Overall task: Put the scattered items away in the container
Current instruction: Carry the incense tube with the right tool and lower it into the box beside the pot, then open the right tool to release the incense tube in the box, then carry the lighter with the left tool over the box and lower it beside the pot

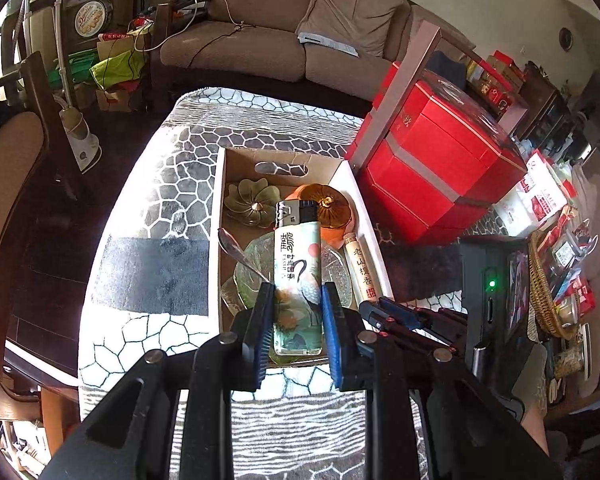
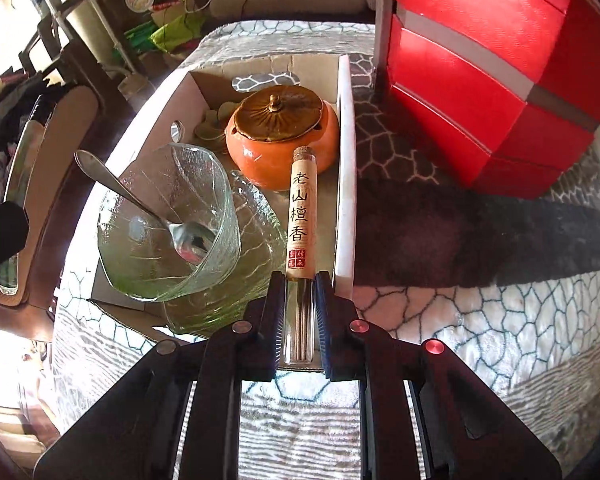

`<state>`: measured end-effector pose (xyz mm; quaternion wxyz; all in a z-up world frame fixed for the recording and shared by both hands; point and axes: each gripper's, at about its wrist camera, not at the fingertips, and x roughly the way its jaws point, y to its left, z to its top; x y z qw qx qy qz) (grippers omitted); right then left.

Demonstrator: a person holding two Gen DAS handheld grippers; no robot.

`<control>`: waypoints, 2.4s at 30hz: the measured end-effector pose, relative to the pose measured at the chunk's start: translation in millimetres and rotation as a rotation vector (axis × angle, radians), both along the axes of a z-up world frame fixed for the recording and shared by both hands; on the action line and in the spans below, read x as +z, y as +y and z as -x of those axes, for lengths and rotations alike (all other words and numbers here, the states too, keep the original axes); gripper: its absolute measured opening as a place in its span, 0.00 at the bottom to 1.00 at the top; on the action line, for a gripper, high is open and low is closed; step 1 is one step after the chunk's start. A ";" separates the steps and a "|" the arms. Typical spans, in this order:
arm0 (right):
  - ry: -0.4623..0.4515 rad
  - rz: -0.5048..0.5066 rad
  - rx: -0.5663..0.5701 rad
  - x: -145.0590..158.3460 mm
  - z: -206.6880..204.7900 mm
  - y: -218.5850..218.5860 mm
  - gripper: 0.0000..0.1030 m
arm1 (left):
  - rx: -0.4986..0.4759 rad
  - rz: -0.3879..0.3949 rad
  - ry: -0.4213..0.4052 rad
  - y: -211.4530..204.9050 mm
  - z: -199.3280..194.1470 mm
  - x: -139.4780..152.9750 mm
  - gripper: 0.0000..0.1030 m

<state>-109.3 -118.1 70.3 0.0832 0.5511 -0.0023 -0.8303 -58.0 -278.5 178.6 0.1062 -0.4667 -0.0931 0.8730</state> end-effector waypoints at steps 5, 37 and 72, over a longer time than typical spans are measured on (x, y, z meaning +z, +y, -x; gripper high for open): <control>-0.038 -0.028 0.017 1.1 1.9 -5.5 0.15 | 0.000 0.007 -0.004 -0.7 1.0 -0.3 0.22; 0.050 0.130 0.243 70.0 46.1 15.0 0.16 | -0.109 0.039 -0.162 31.8 144.3 -9.1 0.22; 0.034 0.079 0.382 39.2 54.4 20.0 0.18 | -1.286 0.686 0.133 104.6 193.1 -75.9 0.23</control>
